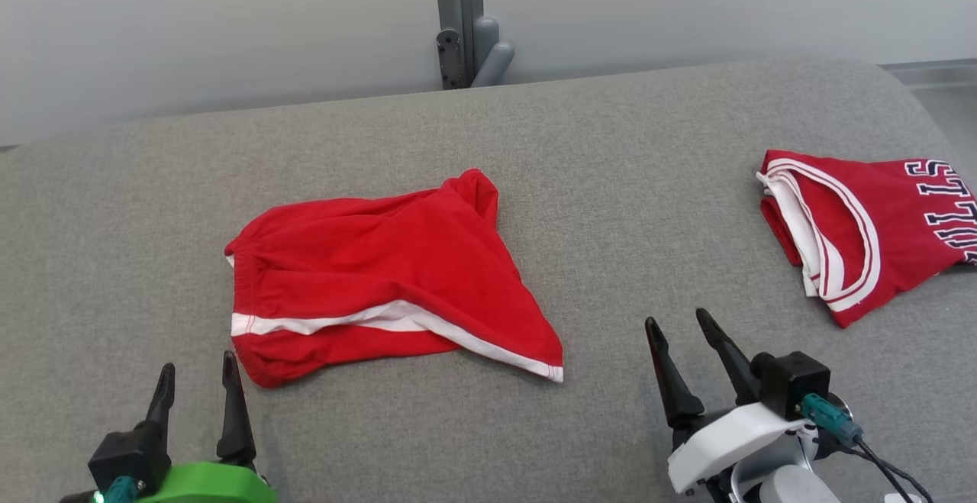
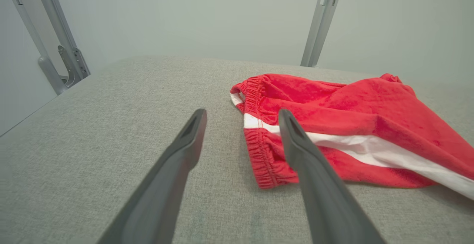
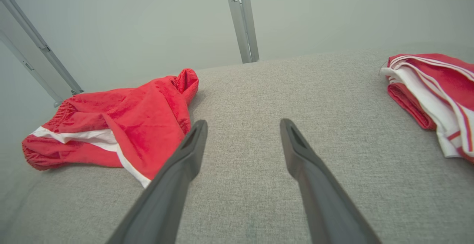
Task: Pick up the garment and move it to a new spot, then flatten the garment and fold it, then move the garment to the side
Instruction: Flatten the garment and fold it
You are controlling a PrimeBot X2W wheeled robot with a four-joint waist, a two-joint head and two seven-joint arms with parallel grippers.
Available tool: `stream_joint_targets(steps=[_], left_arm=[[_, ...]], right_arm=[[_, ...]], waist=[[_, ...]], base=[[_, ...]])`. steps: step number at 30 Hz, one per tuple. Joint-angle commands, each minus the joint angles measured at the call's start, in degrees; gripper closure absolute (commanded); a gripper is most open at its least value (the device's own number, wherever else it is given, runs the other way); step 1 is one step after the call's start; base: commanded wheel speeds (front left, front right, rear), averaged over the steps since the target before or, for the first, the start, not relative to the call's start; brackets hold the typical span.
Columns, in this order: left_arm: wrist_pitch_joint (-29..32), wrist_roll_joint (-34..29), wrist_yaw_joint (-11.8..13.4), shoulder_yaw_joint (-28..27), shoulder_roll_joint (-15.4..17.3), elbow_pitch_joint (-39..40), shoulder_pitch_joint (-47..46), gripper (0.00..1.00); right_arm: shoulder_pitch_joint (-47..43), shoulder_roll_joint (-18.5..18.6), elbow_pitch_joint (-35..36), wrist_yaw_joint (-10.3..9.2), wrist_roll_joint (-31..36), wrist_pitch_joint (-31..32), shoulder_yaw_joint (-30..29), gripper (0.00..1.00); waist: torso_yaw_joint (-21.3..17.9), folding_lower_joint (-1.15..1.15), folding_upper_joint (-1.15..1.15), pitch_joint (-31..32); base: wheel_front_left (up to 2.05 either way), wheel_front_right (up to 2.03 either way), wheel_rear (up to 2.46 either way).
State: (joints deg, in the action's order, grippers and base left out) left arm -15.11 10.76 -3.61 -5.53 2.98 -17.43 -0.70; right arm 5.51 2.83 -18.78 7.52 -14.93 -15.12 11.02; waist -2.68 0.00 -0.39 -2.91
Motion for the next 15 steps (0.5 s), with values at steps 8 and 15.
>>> stream_joint_targets(steps=[8,15], left_arm=[[-0.01,1.37,0.2,2.85,0.02,1.64,3.7,0.0],[-0.01,1.03,0.38,4.84,0.01,2.42,1.48,0.0]], right_arm=[[-2.12,0.17,-0.56,-0.07,0.75,0.0,0.79,0.0],[-0.41,0.17,-2.04,-0.07,1.03,0.0,4.58,0.0]], waist=[[1.0,0.0,0.39,1.21],[2.09,0.0,0.39,-1.27]], base=[[0.0,0.0,0.0],[0.0,0.0,0.0]])
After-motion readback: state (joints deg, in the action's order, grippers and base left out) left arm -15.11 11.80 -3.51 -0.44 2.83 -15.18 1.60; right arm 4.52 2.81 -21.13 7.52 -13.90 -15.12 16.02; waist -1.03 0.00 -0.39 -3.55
